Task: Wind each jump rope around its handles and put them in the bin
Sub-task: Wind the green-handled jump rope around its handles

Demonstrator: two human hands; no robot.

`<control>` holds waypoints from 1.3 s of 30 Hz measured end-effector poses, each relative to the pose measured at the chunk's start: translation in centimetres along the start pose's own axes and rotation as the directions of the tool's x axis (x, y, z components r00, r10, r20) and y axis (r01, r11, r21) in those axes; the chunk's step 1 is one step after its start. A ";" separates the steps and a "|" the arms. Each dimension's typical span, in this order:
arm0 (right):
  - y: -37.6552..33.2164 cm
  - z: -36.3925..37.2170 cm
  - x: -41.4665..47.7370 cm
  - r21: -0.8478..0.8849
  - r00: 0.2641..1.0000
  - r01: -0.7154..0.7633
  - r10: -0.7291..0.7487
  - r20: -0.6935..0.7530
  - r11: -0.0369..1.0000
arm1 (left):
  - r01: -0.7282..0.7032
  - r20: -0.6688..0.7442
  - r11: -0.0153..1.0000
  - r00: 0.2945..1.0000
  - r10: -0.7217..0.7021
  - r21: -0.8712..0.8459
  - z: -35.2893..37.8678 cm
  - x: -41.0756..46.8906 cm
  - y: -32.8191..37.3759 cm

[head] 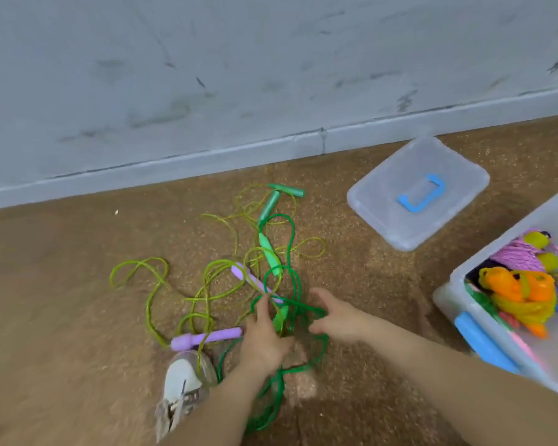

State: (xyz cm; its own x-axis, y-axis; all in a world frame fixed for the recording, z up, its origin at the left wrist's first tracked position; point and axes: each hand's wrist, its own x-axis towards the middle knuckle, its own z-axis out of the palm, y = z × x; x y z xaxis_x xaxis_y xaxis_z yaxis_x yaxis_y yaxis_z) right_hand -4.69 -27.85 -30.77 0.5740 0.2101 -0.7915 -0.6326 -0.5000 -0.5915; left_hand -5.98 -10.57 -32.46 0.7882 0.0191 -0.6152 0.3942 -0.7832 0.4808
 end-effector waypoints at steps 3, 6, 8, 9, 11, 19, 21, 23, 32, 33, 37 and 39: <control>0.1 2.2 1.1 0.207 0.998 -0.049 0.043 0.035 0.977 | 0.026 0.076 0.974 0.997 -0.009 -0.224 1.5 0.1 1.2; -0.2 2.4 1.2 0.511 0.992 -0.126 0.109 0.063 0.850 | 0.126 0.177 0.915 0.982 -0.061 -0.383 1.4 -0.1 2.0; -1.4 1.4 0.3 0.574 0.990 -0.138 0.112 0.080 0.807 | 0.140 0.220 0.900 0.974 -0.050 -0.414 -0.6 -0.5 2.6; -2.4 0.9 -0.6 0.548 0.991 -0.130 0.103 0.080 0.826 | 0.122 0.227 0.894 0.974 -0.024 -0.432 -1.9 -0.6 3.0; -5.0 0.0 -2.9 0.446 0.996 -0.074 0.044 0.078 0.892 | 0.066 0.208 0.870 0.977 0.043 -0.489 -5.2 -1.0 4.4; -18.4 -2.2 -16.9 0.149 0.951 0.298 -0.307 0.043 0.943 | -0.310 -0.049 0.778 0.939 0.340 -0.547 -22.7 -9.8 15.2; -21.6 -2.2 -21.4 -0.075 0.881 0.438 -0.444 -0.162 0.896 | -0.408 -0.181 0.768 0.912 0.368 -0.494 -26.9 -13.2 15.7; -23.9 -2.8 -25.8 -0.208 0.723 0.527 -0.564 -0.399 0.824 | -0.478 -0.303 0.750 0.877 0.374 -0.458 -30.4 -16.3 15.1; -30.1 -2.7 -40.3 0.177 0.439 0.860 -0.515 -0.736 0.479 | -0.326 -0.358 0.945 0.883 0.302 -0.007 -33.2 -21.4 10.2; -30.6 -2.5 -41.0 0.217 0.452 0.869 -0.533 -0.715 0.445 | -0.256 -0.332 0.948 0.892 0.306 0.188 -32.5 -21.5 10.2; -31.4 -1.5 -41.1 0.268 0.547 0.832 -0.637 -0.543 0.486 | -0.578 -0.355 0.810 0.781 0.514 -0.096 -31.1 -24.2 14.3; -31.2 -1.4 -40.2 0.239 0.576 0.813 -0.675 -0.461 0.530 | -0.700 -0.371 0.579 0.713 0.594 -0.418 -31.3 -26.7 16.7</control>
State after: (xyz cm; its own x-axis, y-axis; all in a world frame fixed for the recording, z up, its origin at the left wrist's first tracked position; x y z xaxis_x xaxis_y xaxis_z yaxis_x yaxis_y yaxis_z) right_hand -7.31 -21.83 19.75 0.9974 0.0710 0.0148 0.0071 0.1063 -0.9943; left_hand -5.70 -4.72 11.52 0.9721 -0.2210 0.0791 -0.1261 -0.2073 0.9701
